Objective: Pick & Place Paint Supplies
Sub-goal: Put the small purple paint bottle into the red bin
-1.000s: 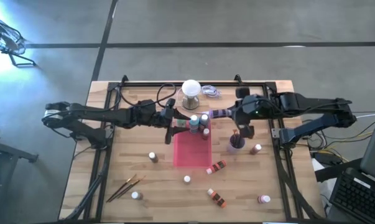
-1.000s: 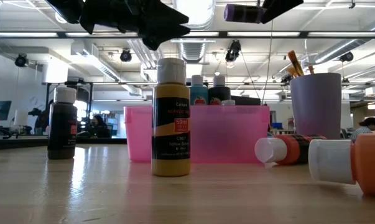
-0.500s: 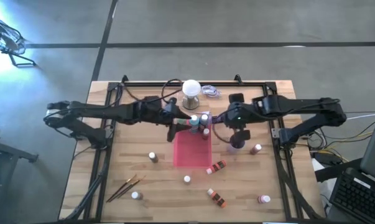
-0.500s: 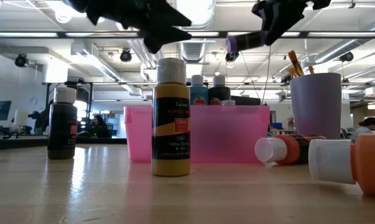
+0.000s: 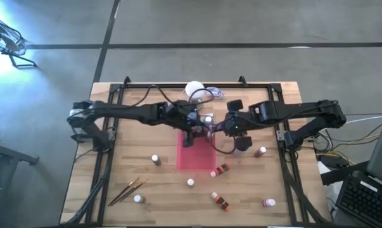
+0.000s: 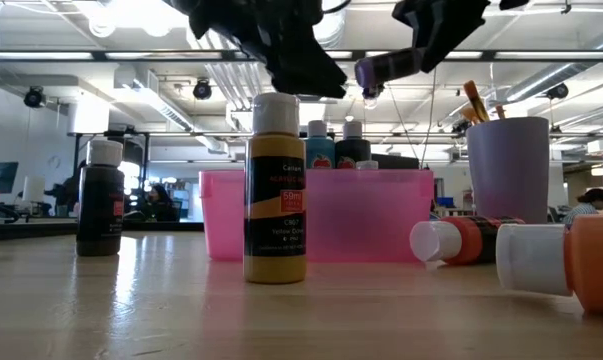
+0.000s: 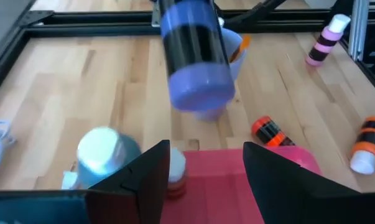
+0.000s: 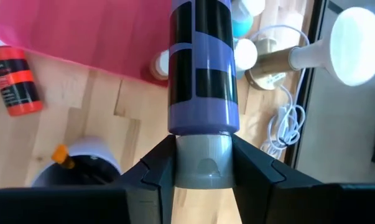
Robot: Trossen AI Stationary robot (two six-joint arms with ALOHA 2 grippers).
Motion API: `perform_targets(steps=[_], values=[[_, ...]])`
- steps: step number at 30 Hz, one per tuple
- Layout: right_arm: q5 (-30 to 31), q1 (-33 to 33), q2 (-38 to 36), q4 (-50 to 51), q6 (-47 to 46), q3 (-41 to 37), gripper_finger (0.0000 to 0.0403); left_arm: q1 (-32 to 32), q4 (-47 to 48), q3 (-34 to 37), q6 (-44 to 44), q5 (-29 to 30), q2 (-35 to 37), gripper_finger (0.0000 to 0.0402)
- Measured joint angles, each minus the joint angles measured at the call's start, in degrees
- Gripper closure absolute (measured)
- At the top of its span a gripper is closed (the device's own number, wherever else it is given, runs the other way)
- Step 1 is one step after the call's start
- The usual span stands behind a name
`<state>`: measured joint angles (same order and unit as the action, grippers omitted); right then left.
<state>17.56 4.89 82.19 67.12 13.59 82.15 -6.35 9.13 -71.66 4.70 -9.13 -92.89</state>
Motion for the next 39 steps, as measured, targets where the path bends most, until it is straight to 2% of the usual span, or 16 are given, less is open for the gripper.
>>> perform_targets(steps=[7, 14, 24, 39], values=[[-0.01, 2.04, 0.17, -0.01, -1.18, -0.09, 0.0292, 0.18, 0.91, -4.09, 0.99, -0.19, -1.58, 0.0193], [-0.06, 2.13, 0.20, -1.04, -0.86, -0.13, 0.0292, 1.16, 1.48, -4.96, 2.85, -0.20, -1.52, 0.0191], [-1.61, 2.13, 0.20, -2.15, -0.08, -0.20, 0.0292, 1.87, 1.47, -4.94, 3.22, 0.20, -1.52, 0.0110], [-0.81, 1.98, 0.20, -4.55, -0.39, -0.15, 0.0291, 3.78, 2.24, -5.78, 2.34, -0.04, -1.48, 0.0103]])
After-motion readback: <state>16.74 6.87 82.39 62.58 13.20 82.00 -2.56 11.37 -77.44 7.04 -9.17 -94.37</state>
